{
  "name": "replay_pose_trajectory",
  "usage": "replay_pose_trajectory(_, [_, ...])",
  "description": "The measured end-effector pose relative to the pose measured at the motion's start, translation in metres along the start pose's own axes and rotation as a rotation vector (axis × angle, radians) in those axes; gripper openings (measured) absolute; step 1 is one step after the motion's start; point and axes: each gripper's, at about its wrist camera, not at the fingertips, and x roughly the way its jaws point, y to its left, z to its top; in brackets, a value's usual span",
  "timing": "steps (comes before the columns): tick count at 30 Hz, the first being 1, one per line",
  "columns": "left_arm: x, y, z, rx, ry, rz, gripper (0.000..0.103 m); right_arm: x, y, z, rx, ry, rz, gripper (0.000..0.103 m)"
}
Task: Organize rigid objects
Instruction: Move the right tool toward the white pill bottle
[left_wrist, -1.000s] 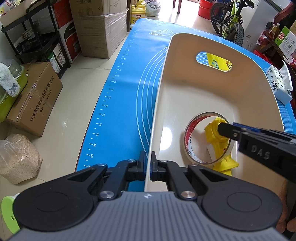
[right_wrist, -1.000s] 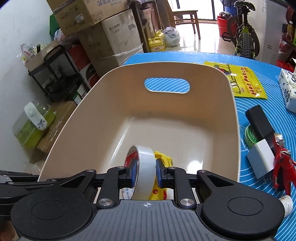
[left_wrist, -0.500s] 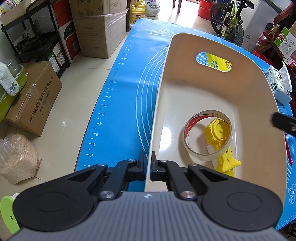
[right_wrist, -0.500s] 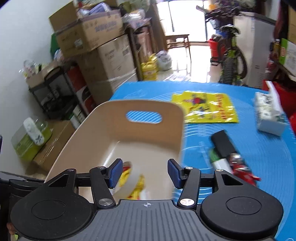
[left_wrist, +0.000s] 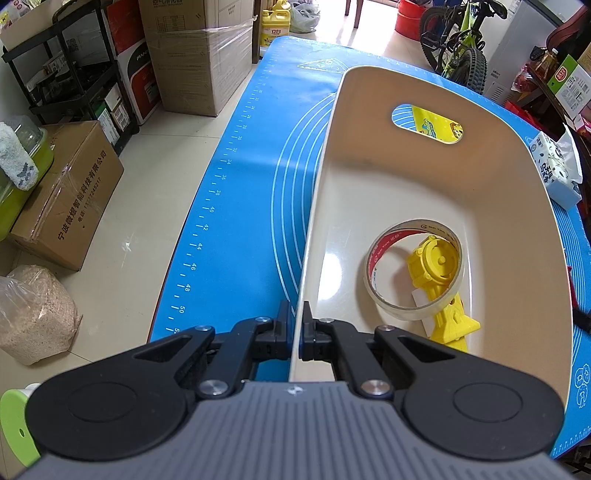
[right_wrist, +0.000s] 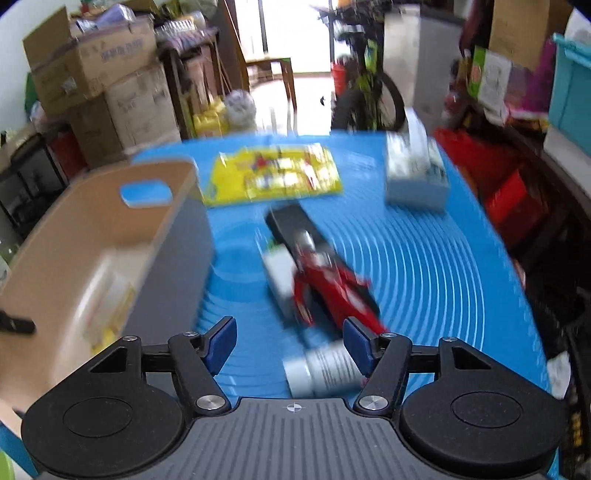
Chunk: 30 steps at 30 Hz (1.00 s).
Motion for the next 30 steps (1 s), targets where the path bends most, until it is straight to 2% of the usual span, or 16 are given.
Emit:
replay_pose_trajectory(4, [0.0,0.001,0.0,0.0,-0.001,-0.001,0.004,0.017,-0.007,-0.012,0.014,0.042,-0.023,0.071])
replay_pose_trajectory(11, [0.0,0.002,0.0,0.001,-0.001,-0.001,0.004,0.034,-0.016,-0.021,0.011,0.056,-0.025,0.072])
replay_pose_trajectory(17, [0.0,0.001,0.0,0.001,-0.001,0.0,0.004,0.041,-0.011,-0.021,-0.01,0.05,-0.008,0.075])
replay_pose_trajectory(23, [0.0,0.002,0.0,0.0,-0.001,-0.001,0.005,0.043,0.001,-0.02,-0.072,0.024,-0.035,0.075])
replay_pose_trajectory(25, [0.0,0.001,0.0,0.0,0.0,-0.001,0.005,0.041,0.003,-0.02,-0.097,0.012,-0.043,0.065])
replay_pose_trajectory(30, [0.0,0.001,0.0,0.0,-0.001,-0.001,0.005,0.039,0.003,-0.021,-0.1,0.007,-0.019,0.065])
